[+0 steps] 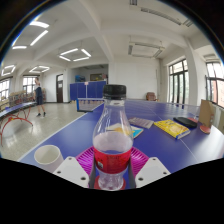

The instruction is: Pour water

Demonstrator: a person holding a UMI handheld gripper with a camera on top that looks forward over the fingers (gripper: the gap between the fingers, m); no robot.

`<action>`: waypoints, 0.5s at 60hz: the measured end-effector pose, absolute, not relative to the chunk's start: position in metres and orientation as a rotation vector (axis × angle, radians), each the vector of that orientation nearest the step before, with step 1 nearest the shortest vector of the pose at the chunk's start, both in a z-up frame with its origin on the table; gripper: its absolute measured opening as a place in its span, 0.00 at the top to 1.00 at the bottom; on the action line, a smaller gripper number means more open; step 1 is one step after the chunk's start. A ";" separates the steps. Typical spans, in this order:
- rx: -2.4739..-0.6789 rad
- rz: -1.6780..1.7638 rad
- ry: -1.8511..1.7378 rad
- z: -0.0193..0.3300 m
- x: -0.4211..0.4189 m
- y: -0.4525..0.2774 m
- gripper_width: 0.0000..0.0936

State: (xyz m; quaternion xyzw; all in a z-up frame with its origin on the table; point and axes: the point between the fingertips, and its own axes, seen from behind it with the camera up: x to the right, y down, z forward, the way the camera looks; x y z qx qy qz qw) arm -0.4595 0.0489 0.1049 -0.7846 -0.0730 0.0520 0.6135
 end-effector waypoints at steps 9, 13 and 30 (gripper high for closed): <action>-1.908 0.113 -0.186 0.099 -0.458 0.047 0.10; -1.925 0.069 -0.158 0.118 -0.448 0.022 0.10; -1.979 -0.023 -0.059 0.193 -0.427 -0.124 0.09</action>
